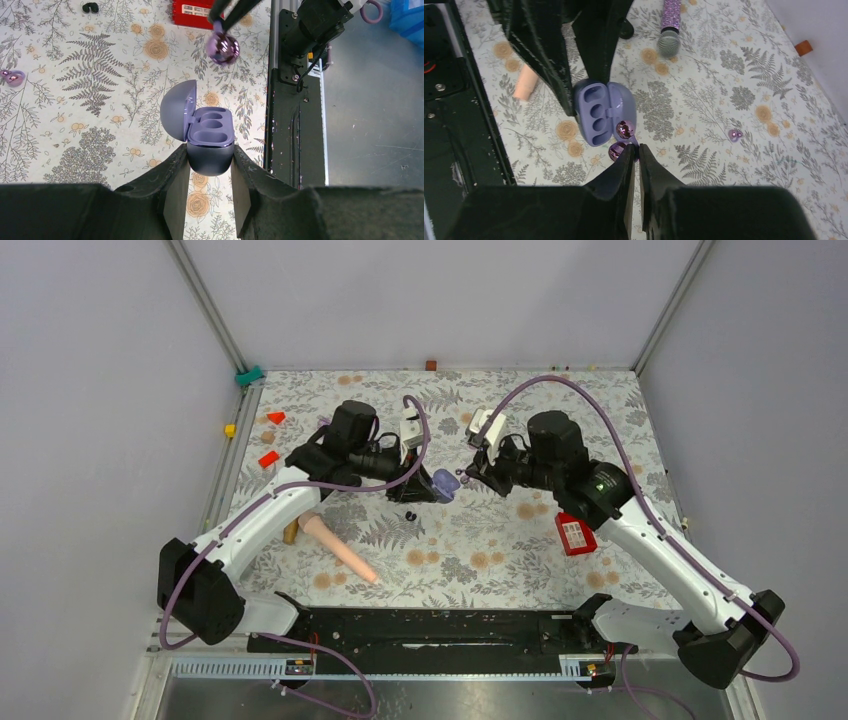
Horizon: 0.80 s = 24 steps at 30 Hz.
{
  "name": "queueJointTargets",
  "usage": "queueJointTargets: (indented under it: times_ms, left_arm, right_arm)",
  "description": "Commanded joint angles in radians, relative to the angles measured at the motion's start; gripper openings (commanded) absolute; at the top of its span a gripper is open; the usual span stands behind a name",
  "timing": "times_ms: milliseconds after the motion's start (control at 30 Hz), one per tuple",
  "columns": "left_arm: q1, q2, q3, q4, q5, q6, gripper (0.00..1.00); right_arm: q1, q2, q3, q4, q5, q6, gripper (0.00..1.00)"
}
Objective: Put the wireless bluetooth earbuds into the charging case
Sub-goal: Place the earbud in the charging case.
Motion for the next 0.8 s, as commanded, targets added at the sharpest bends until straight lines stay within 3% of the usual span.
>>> queueJointTargets:
  times_ms: [0, 400, 767]
  left_arm:
    - [-0.004, -0.004, 0.011, 0.052, 0.033, -0.005, 0.02]
    - [-0.003, -0.002, 0.028, -0.007, 0.142, 0.044, 0.0]
    - [-0.002, -0.004, 0.038, -0.009, 0.145, 0.036, 0.0]
  right_arm:
    - [0.039, -0.012, 0.001, 0.01, -0.059, 0.02, 0.12]
    - [0.098, 0.009, -0.029, 0.028, -0.009, -0.046, 0.12]
    - [0.129, -0.013, -0.067, 0.039, 0.0, -0.074, 0.12]
